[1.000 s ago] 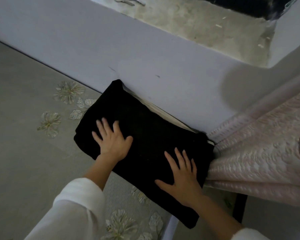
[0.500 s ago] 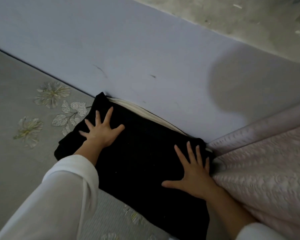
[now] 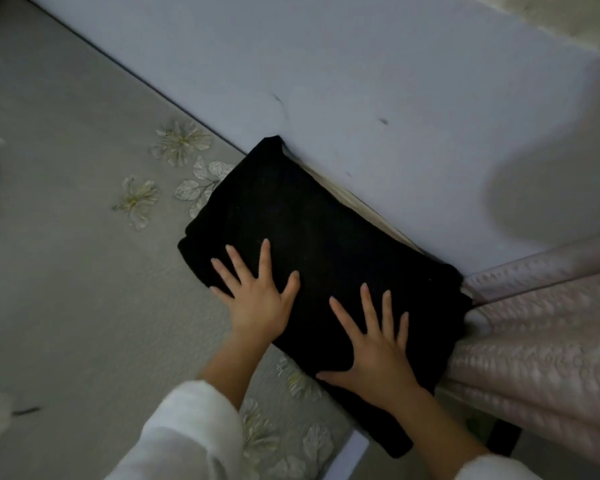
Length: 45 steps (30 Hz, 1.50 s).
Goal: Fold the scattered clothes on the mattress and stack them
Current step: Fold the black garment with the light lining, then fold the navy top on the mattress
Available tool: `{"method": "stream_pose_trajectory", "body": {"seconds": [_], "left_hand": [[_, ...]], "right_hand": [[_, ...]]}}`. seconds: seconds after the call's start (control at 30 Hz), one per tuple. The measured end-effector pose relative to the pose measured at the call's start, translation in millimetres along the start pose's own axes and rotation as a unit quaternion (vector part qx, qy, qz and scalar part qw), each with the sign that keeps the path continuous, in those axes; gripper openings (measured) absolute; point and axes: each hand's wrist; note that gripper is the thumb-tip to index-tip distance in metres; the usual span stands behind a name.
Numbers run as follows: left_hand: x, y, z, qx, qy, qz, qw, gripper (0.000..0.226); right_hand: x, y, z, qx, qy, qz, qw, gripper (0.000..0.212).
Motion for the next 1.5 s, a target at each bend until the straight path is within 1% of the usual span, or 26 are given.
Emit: {"method": "stream_pose_trajectory", "body": {"seconds": [0.17, 0.27, 0.33, 0.4, 0.43, 0.5, 0.6, 0.7, 0.8, 0.9, 1.07, 1.2, 1.33, 1.43, 1.5], "left_hand": [[-1.3, -4.4, 4.9, 0.006, -0.042, -0.007, 0.999, 0.076], [28.3, -19.6, 18.7, 0.028, -0.056, -0.061, 0.996, 0.070], [61.6, -39.9, 20.6, 0.069, -0.051, -0.082, 0.993, 0.066], [97.9, -70.1, 16.7, 0.111, -0.047, -0.058, 0.991, 0.063], [114.9, -88.8, 14.4, 0.127, -0.047, -0.033, 0.990, 0.062], [145.3, -132.2, 11.7, 0.153, -0.041, 0.029, 0.987, 0.060], [187.8, -202.6, 18.4, 0.195, -0.019, 0.104, 0.975, 0.057], [228.8, -276.8, 31.7, 0.238, 0.012, 0.154, 0.959, 0.056], [266.1, -354.6, 37.0, 0.253, 0.044, 0.203, 0.945, 0.055], [306.4, -431.8, 32.2, 0.257, 0.045, 0.241, 0.935, 0.055], [352.5, -559.3, 18.1, 0.226, 0.046, 0.278, 0.933, 0.054], [345.8, -642.0, 12.7, 0.174, 0.054, 0.290, 0.939, 0.055], [311.6, -700.8, 4.1, 0.134, 0.077, 0.272, 0.950, 0.055], [280.0, -745.6, -4.2, 0.100, 0.121, 0.253, 0.955, 0.068], [260.9, -772.5, -9.5, 0.109, 0.148, 0.264, 0.947, 0.060]], "right_hand": [[2.0, -5.4, 4.3, 0.021, -0.006, -0.009, 1.000, 0.115], [16.6, -17.4, 7.5, 0.008, -0.006, -0.032, 0.999, 0.113], [29.3, -35.4, 10.8, 0.013, 0.020, -0.038, 0.999, 0.106], [44.4, -62.0, 10.3, 0.023, 0.077, -0.001, 0.997, 0.092], [52.5, -77.9, 7.7, 0.024, 0.097, 0.025, 0.995, 0.085], [66.9, -111.0, -3.7, 0.033, 0.100, 0.069, 0.992, 0.076], [81.7, -160.9, -33.3, 0.084, 0.034, 0.108, 0.990, 0.072], [98.2, -216.6, -75.4, 0.125, -0.038, 0.141, 0.981, 0.073], [119.5, -273.0, -125.2, 0.160, -0.066, 0.178, 0.969, 0.073], [142.2, -327.6, -178.3, 0.190, -0.099, 0.199, 0.956, 0.072], [156.7, -409.7, -265.4, 0.206, -0.146, 0.208, 0.945, 0.070], [143.9, -465.3, -314.5, 0.203, -0.150, 0.233, 0.939, 0.069], [116.3, -512.1, -345.0, 0.219, -0.123, 0.271, 0.929, 0.070], [86.9, -547.0, -358.1, 0.226, -0.081, 0.303, 0.922, 0.069], [63.9, -572.2, -363.3, 0.239, -0.060, 0.325, 0.913, 0.067]]}}
Point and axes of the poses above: each hand's wrist, its own x-axis away from the middle knuckle, its own z-axis out of the back of the hand, y = z × x, and after that the axes turned 1 degree about z, right-handed
